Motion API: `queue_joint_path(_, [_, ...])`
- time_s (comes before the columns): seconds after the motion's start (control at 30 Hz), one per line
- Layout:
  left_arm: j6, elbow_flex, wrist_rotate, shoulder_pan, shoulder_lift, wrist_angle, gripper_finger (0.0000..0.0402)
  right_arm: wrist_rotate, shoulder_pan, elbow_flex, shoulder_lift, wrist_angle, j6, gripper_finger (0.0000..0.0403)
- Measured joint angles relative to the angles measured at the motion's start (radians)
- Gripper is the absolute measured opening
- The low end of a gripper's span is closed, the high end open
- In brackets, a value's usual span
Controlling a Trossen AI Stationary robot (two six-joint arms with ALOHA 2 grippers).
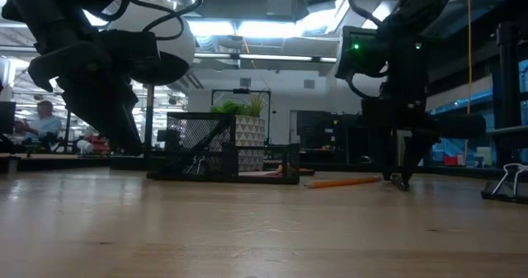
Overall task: Pick and place office supplies into organizer
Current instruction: Put the black pen into the black desk organizer
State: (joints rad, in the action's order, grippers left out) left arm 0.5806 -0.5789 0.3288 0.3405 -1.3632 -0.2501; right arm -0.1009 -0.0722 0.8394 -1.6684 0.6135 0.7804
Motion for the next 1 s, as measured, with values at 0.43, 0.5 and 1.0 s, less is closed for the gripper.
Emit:
queue_joint_path(0.43, [0.0,0.0,0.0,0.0,0.0,0.0,0.0097,-0.028,0.005,0.0,-0.001,-0.011,0.191,0.0122])
queue_joint_path(0.5, [0.0,0.0,0.0,0.0,0.0,0.0,0.0097,-0.028,-0.002,0.0,-0.001,-0.012,0.193,0.0122])
queue_joint_path(1.0, [0.0,0.0,0.0,0.0,0.0,0.0,0.0097,0.096,-0.101,0.001,-0.004,-0.004,0.191,0.0122])
